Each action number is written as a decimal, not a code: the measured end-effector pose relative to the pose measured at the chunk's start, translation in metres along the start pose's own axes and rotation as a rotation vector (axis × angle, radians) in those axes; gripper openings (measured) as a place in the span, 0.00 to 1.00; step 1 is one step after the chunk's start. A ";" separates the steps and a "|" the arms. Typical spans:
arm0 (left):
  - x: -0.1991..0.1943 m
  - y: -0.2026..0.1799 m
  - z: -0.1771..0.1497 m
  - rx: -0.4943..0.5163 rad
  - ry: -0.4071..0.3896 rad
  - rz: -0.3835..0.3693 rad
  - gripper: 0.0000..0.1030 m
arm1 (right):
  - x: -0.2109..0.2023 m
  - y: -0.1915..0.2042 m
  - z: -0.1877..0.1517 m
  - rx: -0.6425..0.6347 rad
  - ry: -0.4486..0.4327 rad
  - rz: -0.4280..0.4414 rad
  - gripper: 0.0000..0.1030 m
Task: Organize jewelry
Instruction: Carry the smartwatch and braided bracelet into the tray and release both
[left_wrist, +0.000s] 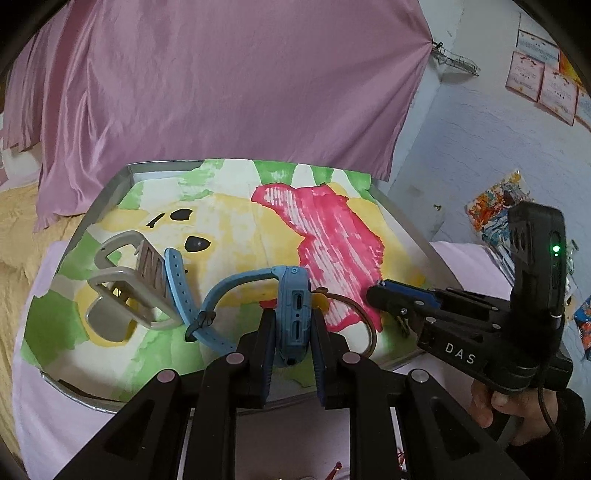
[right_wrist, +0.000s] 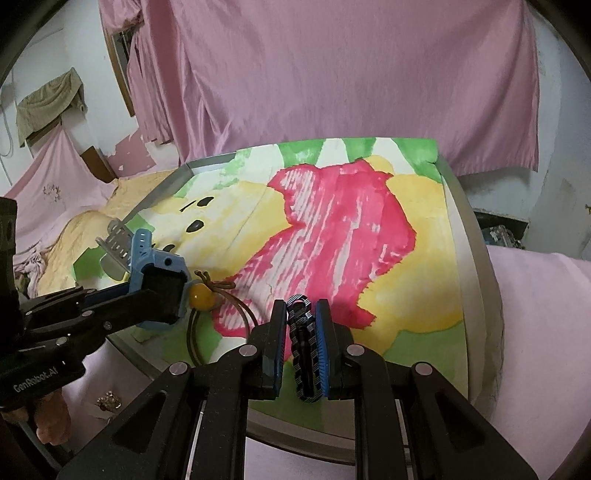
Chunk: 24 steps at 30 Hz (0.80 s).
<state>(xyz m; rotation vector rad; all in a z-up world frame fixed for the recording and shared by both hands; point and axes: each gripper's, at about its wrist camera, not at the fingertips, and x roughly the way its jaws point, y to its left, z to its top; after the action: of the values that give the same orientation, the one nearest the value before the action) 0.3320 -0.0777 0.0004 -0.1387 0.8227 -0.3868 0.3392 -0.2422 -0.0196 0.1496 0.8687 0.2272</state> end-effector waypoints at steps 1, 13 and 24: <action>-0.001 0.001 -0.001 -0.008 0.000 0.000 0.18 | -0.001 -0.001 0.000 0.006 -0.001 0.004 0.20; -0.022 0.003 -0.008 -0.026 -0.075 0.019 0.33 | -0.035 -0.001 -0.006 0.012 -0.112 -0.023 0.40; -0.089 0.000 -0.028 -0.029 -0.315 0.064 0.81 | -0.105 0.015 -0.034 0.000 -0.330 -0.057 0.65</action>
<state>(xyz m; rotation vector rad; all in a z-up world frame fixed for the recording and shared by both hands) 0.2566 -0.0427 0.0422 -0.1940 0.5204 -0.2832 0.2454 -0.2539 0.0394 0.1574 0.5440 0.1437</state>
